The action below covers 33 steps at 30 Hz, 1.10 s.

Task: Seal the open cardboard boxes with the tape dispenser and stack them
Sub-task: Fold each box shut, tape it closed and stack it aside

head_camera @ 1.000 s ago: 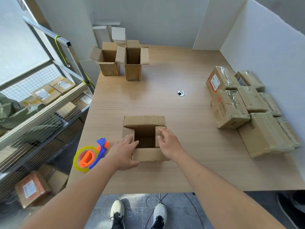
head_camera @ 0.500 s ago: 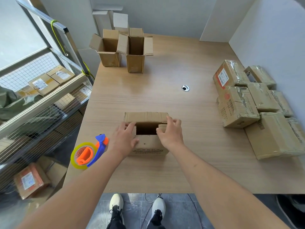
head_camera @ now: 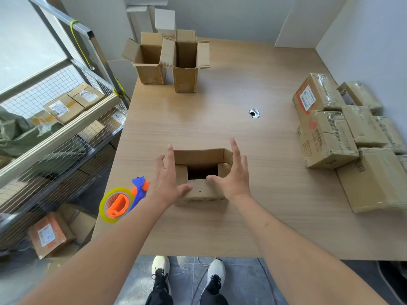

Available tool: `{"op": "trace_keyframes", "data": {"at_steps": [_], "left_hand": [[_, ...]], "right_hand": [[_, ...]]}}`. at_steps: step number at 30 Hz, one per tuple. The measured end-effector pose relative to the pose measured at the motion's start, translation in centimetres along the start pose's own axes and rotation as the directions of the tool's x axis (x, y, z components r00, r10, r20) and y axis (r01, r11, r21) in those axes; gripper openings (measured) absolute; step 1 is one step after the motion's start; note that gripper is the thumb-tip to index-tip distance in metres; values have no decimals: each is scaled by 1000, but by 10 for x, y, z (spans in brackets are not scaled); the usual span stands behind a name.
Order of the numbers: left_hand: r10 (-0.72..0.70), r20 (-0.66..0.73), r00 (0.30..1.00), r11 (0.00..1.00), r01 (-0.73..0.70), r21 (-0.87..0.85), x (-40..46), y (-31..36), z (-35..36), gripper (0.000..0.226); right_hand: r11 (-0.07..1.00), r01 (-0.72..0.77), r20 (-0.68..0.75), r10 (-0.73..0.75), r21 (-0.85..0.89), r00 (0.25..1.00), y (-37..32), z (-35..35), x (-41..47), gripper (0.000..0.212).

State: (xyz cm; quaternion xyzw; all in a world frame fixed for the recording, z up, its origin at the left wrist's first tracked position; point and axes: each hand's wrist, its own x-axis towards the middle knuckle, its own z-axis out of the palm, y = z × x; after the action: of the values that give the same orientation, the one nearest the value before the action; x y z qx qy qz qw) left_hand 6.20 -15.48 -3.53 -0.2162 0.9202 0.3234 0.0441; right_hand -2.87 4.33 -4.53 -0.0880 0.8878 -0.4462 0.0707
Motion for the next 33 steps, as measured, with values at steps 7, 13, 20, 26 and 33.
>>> {"op": "trace_keyframes", "data": {"at_steps": [7,13,20,26,33], "left_hand": [[65,16,998,998,-65,-3,-3,-5,2,88],[106,74,992,990,-113,89,-7,-12,6,69],[133,96,987,980,-145,135,-14,-17,-2,58],[-184,-110,977,938,208,278,-23,-80,-28,63],[-377,43,925,857,331,395,-39,-139,-19,112]], "right_hand": [[988,117,-37,-121,-101,992,8,-3,0,42],[809,359,242,-274,-465,931,25,3,-23,60],[851,274,316,-136,-447,939,22,18,-32,59],[878,247,285,-134,-409,949,18,41,-31,57],[899,235,251,-147,-371,957,17,43,-32,56]]}}
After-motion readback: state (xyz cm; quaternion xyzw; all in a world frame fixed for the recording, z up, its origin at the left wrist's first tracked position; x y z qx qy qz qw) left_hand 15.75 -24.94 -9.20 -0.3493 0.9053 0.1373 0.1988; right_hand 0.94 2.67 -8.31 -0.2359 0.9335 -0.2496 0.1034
